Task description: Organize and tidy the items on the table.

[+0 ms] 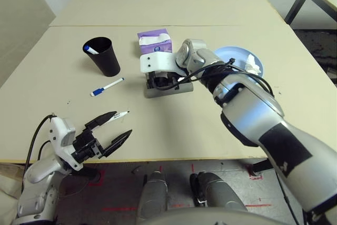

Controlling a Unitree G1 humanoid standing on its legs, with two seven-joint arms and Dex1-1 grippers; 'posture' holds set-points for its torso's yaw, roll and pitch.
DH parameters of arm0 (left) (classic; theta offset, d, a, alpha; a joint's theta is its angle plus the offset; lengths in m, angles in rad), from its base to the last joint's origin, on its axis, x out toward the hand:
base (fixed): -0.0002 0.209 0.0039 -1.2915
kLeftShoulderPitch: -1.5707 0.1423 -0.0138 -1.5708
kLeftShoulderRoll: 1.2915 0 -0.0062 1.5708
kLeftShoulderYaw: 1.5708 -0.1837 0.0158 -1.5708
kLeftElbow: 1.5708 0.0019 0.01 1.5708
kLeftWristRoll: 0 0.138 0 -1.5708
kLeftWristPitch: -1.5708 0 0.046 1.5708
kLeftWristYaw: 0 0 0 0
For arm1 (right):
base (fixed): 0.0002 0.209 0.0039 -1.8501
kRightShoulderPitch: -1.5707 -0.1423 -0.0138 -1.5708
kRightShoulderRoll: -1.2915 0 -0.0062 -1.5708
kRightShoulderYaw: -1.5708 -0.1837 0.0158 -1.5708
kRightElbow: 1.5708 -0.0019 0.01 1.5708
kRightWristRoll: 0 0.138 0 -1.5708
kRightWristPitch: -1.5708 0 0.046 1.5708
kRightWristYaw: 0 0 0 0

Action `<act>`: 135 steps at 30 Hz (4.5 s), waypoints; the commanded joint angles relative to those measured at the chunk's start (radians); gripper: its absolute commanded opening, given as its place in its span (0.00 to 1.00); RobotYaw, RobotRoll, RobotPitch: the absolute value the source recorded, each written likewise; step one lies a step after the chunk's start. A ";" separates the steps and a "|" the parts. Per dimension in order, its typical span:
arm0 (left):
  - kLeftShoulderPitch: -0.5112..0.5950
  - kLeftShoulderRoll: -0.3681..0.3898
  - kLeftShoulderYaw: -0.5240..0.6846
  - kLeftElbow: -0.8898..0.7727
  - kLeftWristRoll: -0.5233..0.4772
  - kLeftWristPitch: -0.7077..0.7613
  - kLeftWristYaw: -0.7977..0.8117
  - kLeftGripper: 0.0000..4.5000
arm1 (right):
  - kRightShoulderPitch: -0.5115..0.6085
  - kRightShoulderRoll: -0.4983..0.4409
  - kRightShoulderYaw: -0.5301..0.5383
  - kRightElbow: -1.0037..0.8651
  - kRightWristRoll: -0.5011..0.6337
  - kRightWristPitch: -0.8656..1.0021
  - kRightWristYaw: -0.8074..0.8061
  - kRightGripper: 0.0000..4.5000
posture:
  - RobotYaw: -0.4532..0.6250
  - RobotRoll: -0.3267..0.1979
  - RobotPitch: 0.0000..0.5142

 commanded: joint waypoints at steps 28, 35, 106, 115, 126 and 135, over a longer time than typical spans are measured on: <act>-0.147 -0.017 -0.034 0.369 0.059 -0.172 -0.164 1.00 | -0.216 -0.187 -0.189 -0.116 0.152 0.084 0.185 0.99 | 0.45 0.62 0.24; -0.159 -0.018 -0.034 0.414 0.059 -0.201 -0.184 1.00 | 0.045 -0.400 -0.260 -0.605 0.249 0.357 0.315 0.99 | 0.45 0.62 0.25; -0.780 -0.112 -0.189 0.488 0.273 0.149 0.357 0.00 | 1.373 -0.556 -0.654 -1.204 1.002 -0.190 0.215 1.00 | 0.34 0.62 0.19; -0.842 -0.133 -0.219 0.508 0.303 0.233 0.390 0.00 | 1.403 -0.563 -0.655 -1.262 1.018 -0.170 0.165 1.00 | 0.32 0.62 0.17; -0.870 -0.130 -0.231 0.509 0.312 0.339 0.408 0.00 | 1.413 -0.579 -0.658 -1.309 1.038 -0.146 0.121 1.00 | 0.30 0.62 0.16; -0.836 -0.130 -0.272 0.442 0.301 0.450 0.329 0.00 | 1.393 -0.570 -0.645 -1.345 1.045 -0.118 0.088 1.00 | 0.29 0.62 0.16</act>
